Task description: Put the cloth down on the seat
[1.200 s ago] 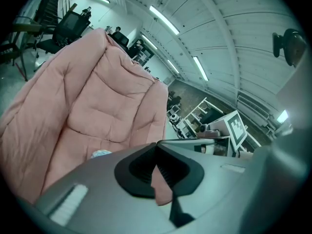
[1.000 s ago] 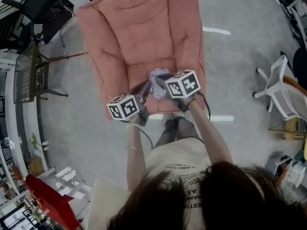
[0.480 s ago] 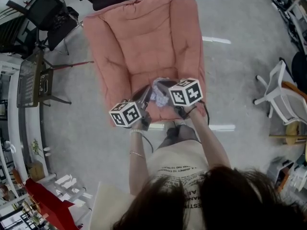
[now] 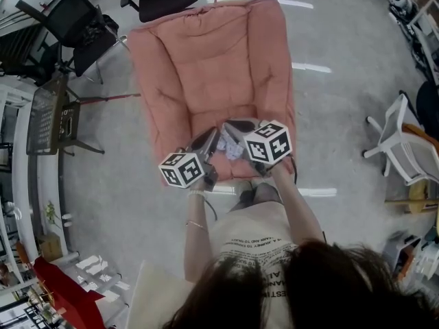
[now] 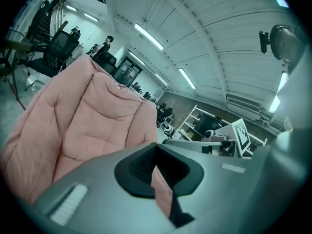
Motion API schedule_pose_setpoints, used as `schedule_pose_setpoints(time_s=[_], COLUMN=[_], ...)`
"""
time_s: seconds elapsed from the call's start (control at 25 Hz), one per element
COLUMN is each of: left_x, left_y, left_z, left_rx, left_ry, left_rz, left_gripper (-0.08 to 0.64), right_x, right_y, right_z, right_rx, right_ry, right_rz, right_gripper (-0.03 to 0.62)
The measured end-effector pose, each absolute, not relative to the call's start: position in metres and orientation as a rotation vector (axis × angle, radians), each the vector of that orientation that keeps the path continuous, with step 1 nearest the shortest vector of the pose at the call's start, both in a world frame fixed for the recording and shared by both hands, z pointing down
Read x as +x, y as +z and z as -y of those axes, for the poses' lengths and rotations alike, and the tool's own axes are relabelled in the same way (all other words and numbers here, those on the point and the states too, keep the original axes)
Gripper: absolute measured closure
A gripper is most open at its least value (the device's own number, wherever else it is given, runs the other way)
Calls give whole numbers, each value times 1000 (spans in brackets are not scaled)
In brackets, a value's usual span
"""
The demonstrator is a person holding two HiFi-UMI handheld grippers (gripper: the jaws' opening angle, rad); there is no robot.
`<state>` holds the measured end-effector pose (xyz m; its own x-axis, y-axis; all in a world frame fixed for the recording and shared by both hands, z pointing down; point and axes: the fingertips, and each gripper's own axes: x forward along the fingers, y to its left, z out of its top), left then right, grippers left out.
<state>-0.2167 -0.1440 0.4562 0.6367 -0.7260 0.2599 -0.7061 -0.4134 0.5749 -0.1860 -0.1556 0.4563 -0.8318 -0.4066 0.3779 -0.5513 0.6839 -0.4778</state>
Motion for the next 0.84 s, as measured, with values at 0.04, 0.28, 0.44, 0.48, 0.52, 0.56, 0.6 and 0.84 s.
schedule_pose_setpoints(time_s=[0.04, 0.28, 0.44, 0.48, 0.52, 0.56, 0.6, 0.84], left_x=[-217, -216, -215, -215, -216, -216, -216, -212], left_y=[455, 443, 442, 442, 442, 441, 441, 444], left_z=[144, 146, 147, 147, 146, 146, 146, 148], left_rx=[2198, 2230, 2237, 2237, 2237, 2238, 2238, 2236], left_ry=[-45, -50, -52, -53, -53, -53, -53, -54], left_rz=[1109, 1102, 1104, 1104, 1104, 1104, 1104, 1102], left_gripper=[561, 561, 561, 561, 561, 561, 561, 561], right_x=[-187, -187, -186, -186, -187, -187, -187, -183], right_y=[454, 444, 444, 444, 444, 443, 442, 443], right_z=[156, 156, 156, 155, 154, 154, 153, 154], right_rx=[769, 771, 766, 764, 763, 762, 761, 759], right_ry=[867, 861, 861, 862, 863, 865, 866, 866], right_rz=[2663, 2695, 2705, 2706, 2706, 2707, 2709, 2712], right_gripper=[591, 591, 591, 591, 591, 591, 591, 591])
